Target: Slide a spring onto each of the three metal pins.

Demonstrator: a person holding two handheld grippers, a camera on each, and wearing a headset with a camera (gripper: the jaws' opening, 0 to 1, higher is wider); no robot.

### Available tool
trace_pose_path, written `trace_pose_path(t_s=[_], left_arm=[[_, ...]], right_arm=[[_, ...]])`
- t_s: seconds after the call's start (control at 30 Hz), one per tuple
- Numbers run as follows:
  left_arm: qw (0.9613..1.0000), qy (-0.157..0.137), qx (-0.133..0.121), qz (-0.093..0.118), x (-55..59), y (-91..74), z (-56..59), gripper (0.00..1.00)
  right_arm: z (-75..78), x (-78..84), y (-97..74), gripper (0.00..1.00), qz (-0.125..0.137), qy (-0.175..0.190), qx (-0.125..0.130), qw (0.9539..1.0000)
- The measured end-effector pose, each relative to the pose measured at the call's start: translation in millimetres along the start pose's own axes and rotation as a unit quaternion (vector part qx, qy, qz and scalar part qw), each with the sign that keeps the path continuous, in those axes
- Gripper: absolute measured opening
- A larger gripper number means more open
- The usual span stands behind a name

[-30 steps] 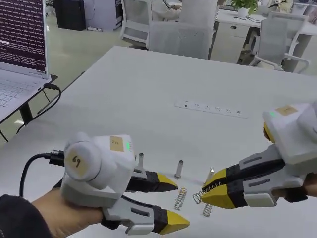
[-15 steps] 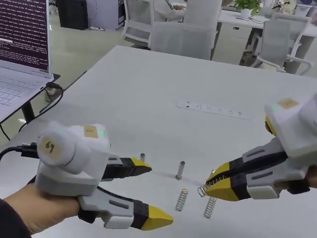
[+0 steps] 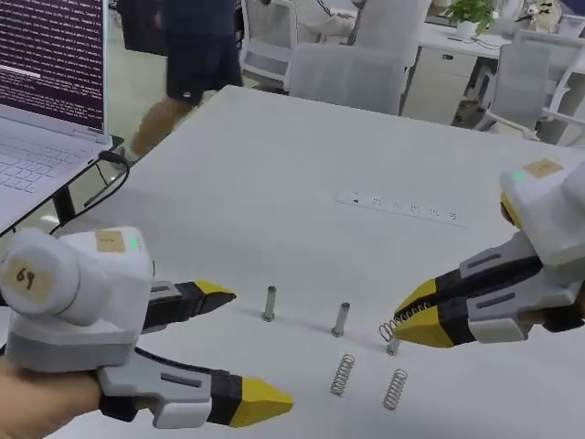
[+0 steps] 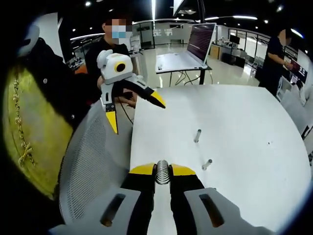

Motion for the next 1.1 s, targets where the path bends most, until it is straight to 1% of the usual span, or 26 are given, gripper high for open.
trace_pose_path(t_s=[0.03, 0.07, 0.13, 0.23, 0.27, 0.33, 0.43, 0.5, 0.6, 0.7, 0.77, 0.9, 1.0, 1.1], left_arm=[[1.0, 0.001, -0.006, 0.001, 1.4, -1.1, -0.5, 0.8], [1.0, -0.001, -0.005, -0.002, 3.8, -2.9, -0.6, 0.8], [0.9999, -0.006, -0.015, 0.001, 7.4, -5.5, -2.3, 0.81], [0.9998, -0.007, -0.02, 0.004, 11.3, -7.7, -3.6, 0.81], [0.9996, -0.008, -0.026, 0.002, 13.9, -8.7, -4.6, 0.81], [0.9994, -0.008, -0.033, 0.002, 15.6, -10.3, -5.4, 0.81], [0.9992, -0.014, -0.036, 0.007, 15.4, -11.2, -5.5, 0.81], [0.9991, -0.014, -0.038, 0.008, 15.4, -11.1, -3.9, 0.81], [0.999, -0.017, -0.039, 0.013, 15.5, -10.6, -2.5, 0.81], [0.999, -0.016, -0.041, 0.012, 17.2, -9.6, -1.2, 0.81], [0.9989, -0.014, -0.043, 0.01, 18.4, -9.6, -1.2, 0.81], [0.9987, -0.019, -0.045, 0.013, 21.0, -9.5, -1.8, 0.81], [0.9985, -0.023, -0.046, 0.015, 22.8, -9.8, -0.5, 0.8], [0.9984, -0.026, -0.048, 0.016, 24.5, -9.3, -0.3, 0.8]], right_arm=[[1.2, -1.4, -0.2, 0.08, -0.001, -0.001, 0.0, 1.0], [3.1, -3.8, -0.1, 0.08, -0.001, -0.004, 0.001, 1.0], [5.7, -8.2, 0.5, 0.08, -0.003, -0.009, 0.0, 1.0], [9.0, -13.6, 2.6, 0.08, -0.007, -0.017, -0.001, 0.9998], [12.2, -17.4, 5.0, 0.08, -0.012, -0.025, -0.002, 0.9996], [15.8, -22.2, 7.7, 0.08, -0.016, -0.032, -0.003, 0.9994], [21.9, -31.1, 12.4, 0.08, -0.022, -0.045, -0.005, 0.9987], [26.8, -37.6, 17.7, 0.08, -0.029, -0.057, -0.008, 0.9979], [33.9, -47.0, 26.2, 0.08, -0.031, -0.062, -0.015, 0.9975], [40.7, -54.1, 37.9, 0.08, -0.052, -0.079, -0.021, 0.9953], [43.3, -57.8, 43.3, 0.08, -0.057, -0.084, -0.027, 0.9945], [51.1, -65.4, 53.5, 0.08, -0.069, -0.093, -0.033, 0.9927], [59.6, -70.1, 64.8, 0.08, -0.093, -0.111, -0.03, 0.989], [63.5, -74.3, 73.7, 0.08, -0.1, -0.113, -0.039, 0.9878]])
Point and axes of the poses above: the centre of the closed fingertips' face, and the gripper's own axes: y roughly forward along the fingers, z roughly to its right, x roughly out of its underside, the point moved 7 cm from there along -y, roughly backward along the fingers, and after that the axes turned 1 degree about x, right-handed, at the moved point
